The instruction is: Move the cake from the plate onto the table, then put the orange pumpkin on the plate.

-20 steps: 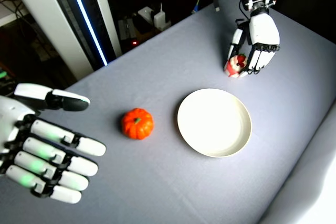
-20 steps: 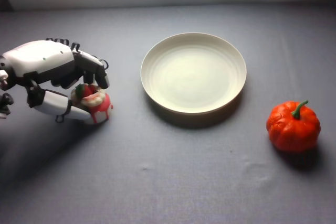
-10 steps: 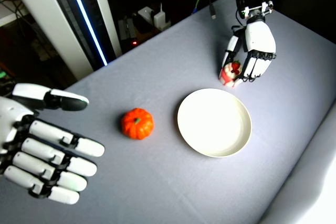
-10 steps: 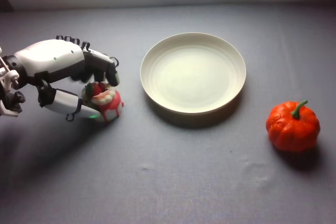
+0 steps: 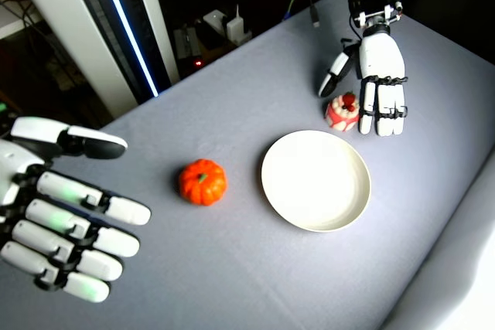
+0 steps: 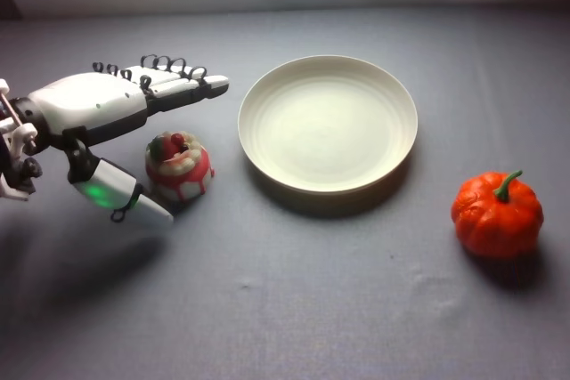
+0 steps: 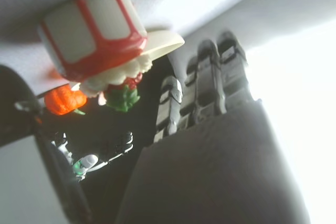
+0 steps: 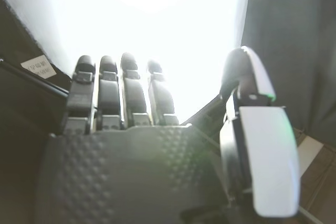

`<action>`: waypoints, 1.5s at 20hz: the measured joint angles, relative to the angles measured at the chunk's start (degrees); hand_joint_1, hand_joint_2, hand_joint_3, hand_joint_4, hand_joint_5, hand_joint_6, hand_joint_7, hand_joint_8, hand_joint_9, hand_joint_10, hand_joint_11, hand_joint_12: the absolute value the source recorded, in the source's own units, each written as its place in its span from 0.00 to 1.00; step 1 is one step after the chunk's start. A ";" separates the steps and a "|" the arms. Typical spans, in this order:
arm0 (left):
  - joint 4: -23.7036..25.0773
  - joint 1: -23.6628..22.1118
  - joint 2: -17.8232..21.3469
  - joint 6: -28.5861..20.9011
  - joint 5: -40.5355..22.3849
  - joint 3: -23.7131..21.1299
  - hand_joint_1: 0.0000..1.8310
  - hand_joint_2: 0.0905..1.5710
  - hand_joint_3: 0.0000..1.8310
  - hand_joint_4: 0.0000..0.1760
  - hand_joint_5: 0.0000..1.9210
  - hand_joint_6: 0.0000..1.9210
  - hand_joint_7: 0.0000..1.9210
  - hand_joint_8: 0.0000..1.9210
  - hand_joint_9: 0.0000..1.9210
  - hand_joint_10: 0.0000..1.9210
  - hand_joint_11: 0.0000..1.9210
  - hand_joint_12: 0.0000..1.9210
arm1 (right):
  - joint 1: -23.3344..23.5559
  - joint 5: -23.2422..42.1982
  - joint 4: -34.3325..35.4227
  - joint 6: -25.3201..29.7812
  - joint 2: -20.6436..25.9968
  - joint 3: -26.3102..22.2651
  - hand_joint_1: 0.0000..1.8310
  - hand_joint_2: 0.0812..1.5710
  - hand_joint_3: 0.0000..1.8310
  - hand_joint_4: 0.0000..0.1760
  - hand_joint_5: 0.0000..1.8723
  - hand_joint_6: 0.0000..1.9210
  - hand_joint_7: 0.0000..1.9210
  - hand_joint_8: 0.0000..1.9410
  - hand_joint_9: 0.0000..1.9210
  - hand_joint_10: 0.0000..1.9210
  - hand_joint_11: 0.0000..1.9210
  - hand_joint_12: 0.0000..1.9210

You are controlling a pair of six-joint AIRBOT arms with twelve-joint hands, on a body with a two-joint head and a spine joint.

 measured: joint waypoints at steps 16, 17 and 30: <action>-22.36 -0.33 7.89 0.11 -17.20 -6.32 0.57 0.71 0.00 0.08 0.21 0.00 0.04 0.00 0.02 0.00 0.00 0.23 | 11.87 -25.70 -17.51 0.24 -1.97 5.81 0.43 0.58 0.00 0.21 0.08 0.00 0.07 0.00 0.07 0.00 0.00 0.27; -22.45 -0.26 8.13 0.11 -17.33 -6.32 0.57 0.71 0.00 0.12 0.18 0.00 0.03 0.00 0.03 0.00 0.00 0.34 | 15.47 -30.58 -22.01 1.27 -2.95 6.91 0.43 0.55 0.00 0.40 0.09 0.00 0.08 0.00 0.07 0.00 0.00 0.29; -25.03 -0.35 10.03 0.09 -22.08 -8.28 0.55 0.61 0.00 0.82 0.00 0.00 0.00 0.00 0.11 0.02 0.00 0.62 | 39.63 -48.83 -53.68 13.42 -7.26 10.19 0.43 0.57 0.00 0.26 0.13 0.00 0.13 0.00 0.14 0.00 0.00 0.52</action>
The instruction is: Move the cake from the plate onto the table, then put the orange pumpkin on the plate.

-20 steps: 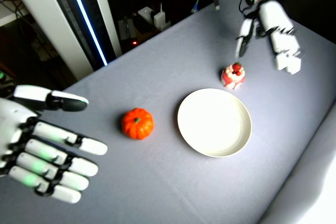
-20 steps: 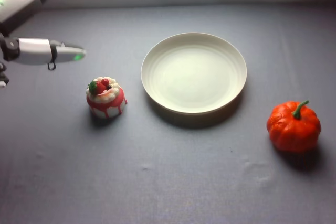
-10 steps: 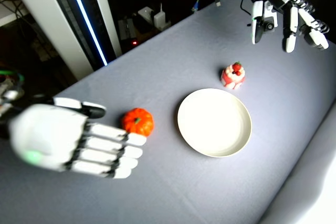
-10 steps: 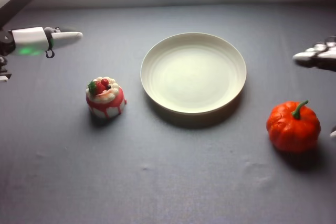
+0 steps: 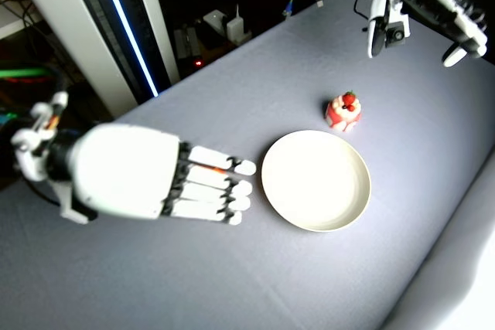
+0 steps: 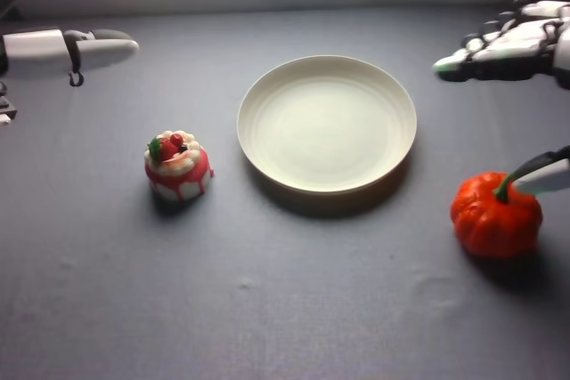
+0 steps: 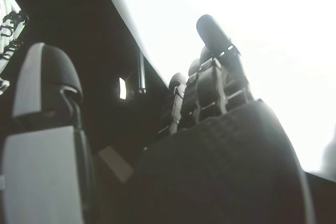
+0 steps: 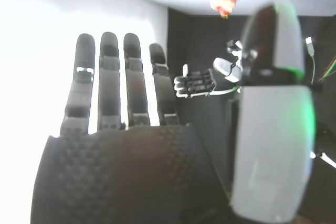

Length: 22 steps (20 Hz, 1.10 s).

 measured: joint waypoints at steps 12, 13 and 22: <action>0.94 0.02 -0.52 0.04 1.36 0.13 0.56 0.64 0.00 0.41 0.00 0.00 0.08 0.00 0.14 0.01 0.00 0.49 | -0.02 -4.07 -17.25 15.19 -3.63 1.01 0.38 0.56 0.00 0.00 0.11 0.00 0.10 0.00 0.09 0.01 0.00 0.35; 0.85 0.09 -0.52 0.04 1.36 0.13 0.55 0.65 0.00 0.39 0.00 0.00 0.07 0.00 0.14 0.01 0.00 0.45 | -0.07 -4.24 -17.77 15.32 -3.63 0.76 0.38 0.57 0.00 0.00 0.11 0.00 0.11 0.00 0.10 0.01 0.00 0.34; 0.81 0.92 -1.14 0.04 2.14 0.11 0.56 0.63 0.00 0.45 0.00 0.00 0.00 0.00 0.09 0.00 0.00 0.25 | -4.68 -3.96 -16.83 16.65 -1.84 -2.03 0.37 0.64 0.00 0.07 0.21 0.00 0.18 0.00 0.17 0.01 0.00 0.57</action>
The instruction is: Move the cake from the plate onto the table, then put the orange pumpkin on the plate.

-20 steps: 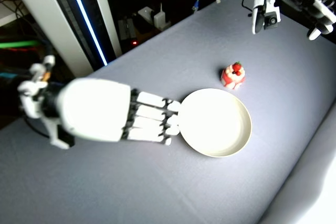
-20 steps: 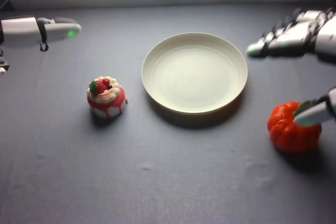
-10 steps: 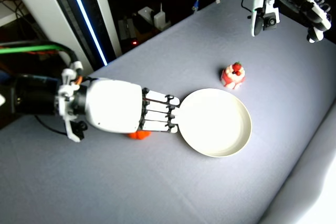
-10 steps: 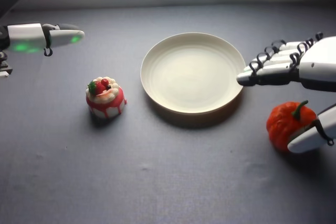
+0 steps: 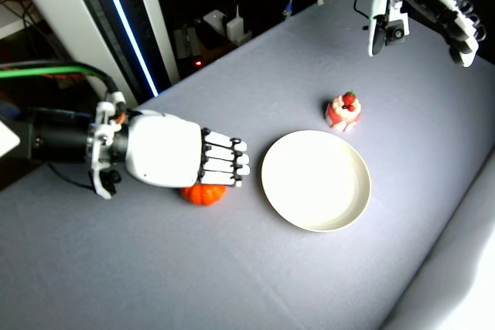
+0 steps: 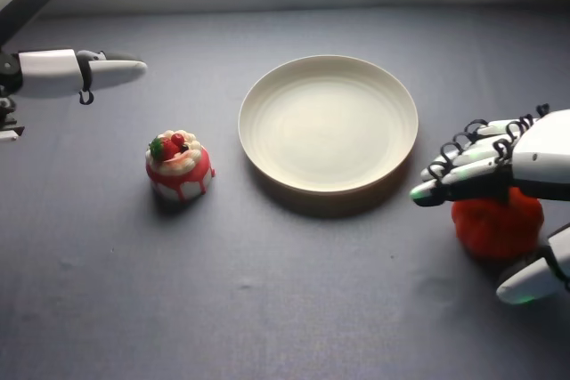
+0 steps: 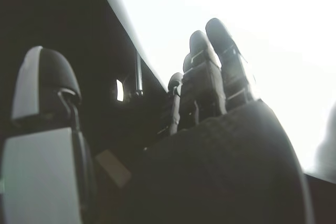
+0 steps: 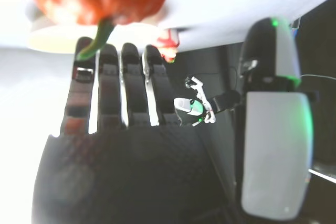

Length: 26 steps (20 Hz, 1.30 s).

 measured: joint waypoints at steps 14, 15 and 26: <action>-1.01 1.42 0.00 -0.02 -0.46 -0.20 0.55 0.67 0.01 0.58 0.00 0.00 0.00 0.00 0.03 0.00 0.00 0.00 | -1.03 -1.11 8.04 -6.67 3.19 -0.20 0.46 0.66 0.00 0.00 0.27 0.00 0.29 0.00 0.29 0.01 0.07 0.62; -0.98 1.42 0.00 -0.02 -0.44 -0.24 0.55 0.66 0.00 0.58 0.00 0.00 0.00 0.00 0.03 0.00 0.00 0.00 | -1.03 -0.98 8.07 -6.78 3.15 -0.17 0.43 0.65 0.00 0.00 0.24 0.00 0.22 0.00 0.23 0.00 0.05 0.64; -1.16 1.62 0.00 -0.02 -0.94 -0.52 0.57 0.65 0.00 0.51 0.01 0.00 0.00 0.00 0.05 0.01 0.03 0.02 | -2.47 -2.95 7.67 -7.93 0.87 0.96 0.35 0.59 0.00 0.06 0.15 0.00 0.09 0.00 0.11 0.00 0.00 0.55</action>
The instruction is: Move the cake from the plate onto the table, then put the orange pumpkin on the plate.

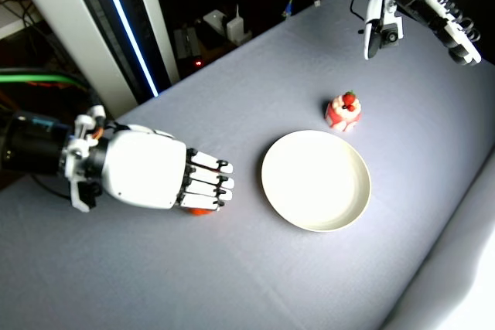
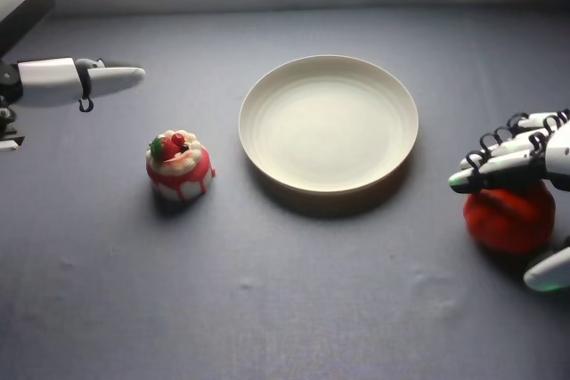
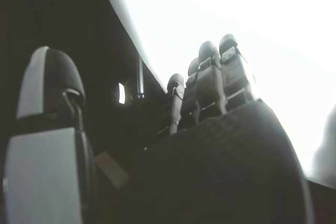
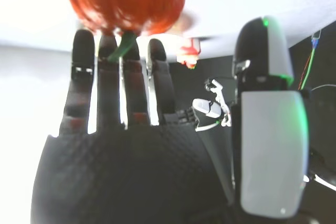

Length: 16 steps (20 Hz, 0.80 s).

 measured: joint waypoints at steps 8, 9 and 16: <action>0.00 0.24 0.00 0.00 -0.31 0.00 0.56 0.64 0.00 0.52 0.00 0.00 0.00 0.00 0.07 0.00 0.00 0.28 | -1.09 -0.42 1.03 0.07 -2.14 2.47 0.44 0.65 0.00 0.37 0.19 0.01 0.13 0.00 0.15 0.01 0.00 0.59; 0.09 0.28 0.00 0.00 -0.33 0.00 0.56 0.65 0.00 0.45 0.00 0.00 0.00 0.00 0.09 0.01 0.00 0.36 | -1.42 -0.63 1.66 0.07 -2.51 2.91 0.47 0.65 0.00 0.10 0.24 0.01 0.23 0.01 0.26 0.03 0.07 0.66; 0.07 0.31 0.00 0.00 -0.42 -0.02 0.55 0.67 0.00 0.36 0.00 0.00 0.00 0.00 0.13 0.01 0.00 0.56 | -1.40 -0.15 2.29 0.20 -2.73 3.58 0.67 0.74 0.00 0.00 0.42 0.63 0.47 0.64 0.45 0.68 0.41 0.82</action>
